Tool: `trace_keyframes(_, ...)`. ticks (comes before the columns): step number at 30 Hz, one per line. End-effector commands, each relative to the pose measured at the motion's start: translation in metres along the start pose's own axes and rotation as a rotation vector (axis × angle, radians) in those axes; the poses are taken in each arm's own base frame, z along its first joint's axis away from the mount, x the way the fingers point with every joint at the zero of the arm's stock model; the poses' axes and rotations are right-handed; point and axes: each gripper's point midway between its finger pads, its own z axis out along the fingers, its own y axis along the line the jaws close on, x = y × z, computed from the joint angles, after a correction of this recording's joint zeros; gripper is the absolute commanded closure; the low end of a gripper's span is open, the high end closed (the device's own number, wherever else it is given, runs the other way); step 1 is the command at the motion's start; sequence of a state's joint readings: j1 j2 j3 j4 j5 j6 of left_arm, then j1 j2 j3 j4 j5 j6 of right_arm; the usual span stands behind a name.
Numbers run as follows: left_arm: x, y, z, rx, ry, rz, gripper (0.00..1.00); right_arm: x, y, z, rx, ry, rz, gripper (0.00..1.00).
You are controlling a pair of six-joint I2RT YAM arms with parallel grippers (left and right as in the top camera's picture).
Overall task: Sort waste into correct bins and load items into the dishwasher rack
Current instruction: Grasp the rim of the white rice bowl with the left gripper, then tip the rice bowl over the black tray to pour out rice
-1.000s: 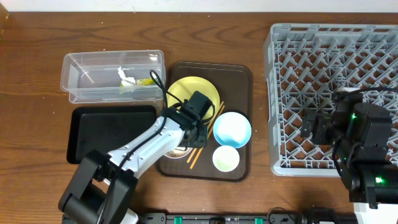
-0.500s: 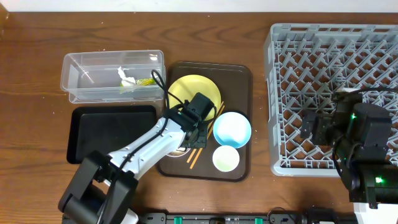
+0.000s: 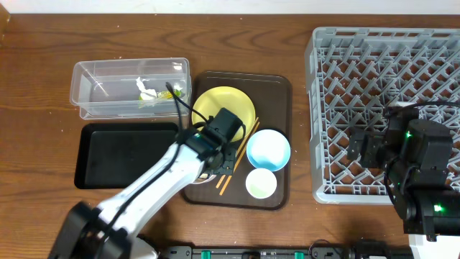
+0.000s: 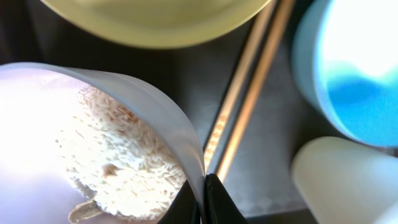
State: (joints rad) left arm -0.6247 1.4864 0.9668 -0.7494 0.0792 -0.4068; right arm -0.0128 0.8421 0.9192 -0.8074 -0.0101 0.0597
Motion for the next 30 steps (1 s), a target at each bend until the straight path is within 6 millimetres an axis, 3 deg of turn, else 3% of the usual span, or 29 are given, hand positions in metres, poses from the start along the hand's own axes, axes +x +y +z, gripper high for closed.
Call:
trace_keyframes(1, -0.023, -0.004, -0.038, 0.051, -0.125, 0.038, 0.94, -0.006, -0.002, -0.005, 0.009, -0.021, 0.011, 0.01)
trace_keyframes(5, -0.033, 0.012, -0.06, 0.076, -0.198, 0.008, 0.94, -0.006, -0.002, -0.005, 0.009, -0.022, 0.01, 0.01)
trace_keyframes(10, -0.046, 0.053, -0.079, 0.087, -0.254, -0.142, 0.94, -0.006, -0.002, -0.005, 0.009, -0.021, 0.01, 0.01)
trace_keyframes(18, -0.052, 0.093, -0.084, 0.331, -0.234, -0.26, 0.94, -0.006, -0.002, -0.005, 0.009, -0.018, 0.01, 0.01)
trace_keyframes(30, -0.046, 0.127, -0.086, 0.814, -0.264, -0.415, 0.94, -0.005, -0.002, -0.005, 0.01, -0.017, 0.01, 0.01)
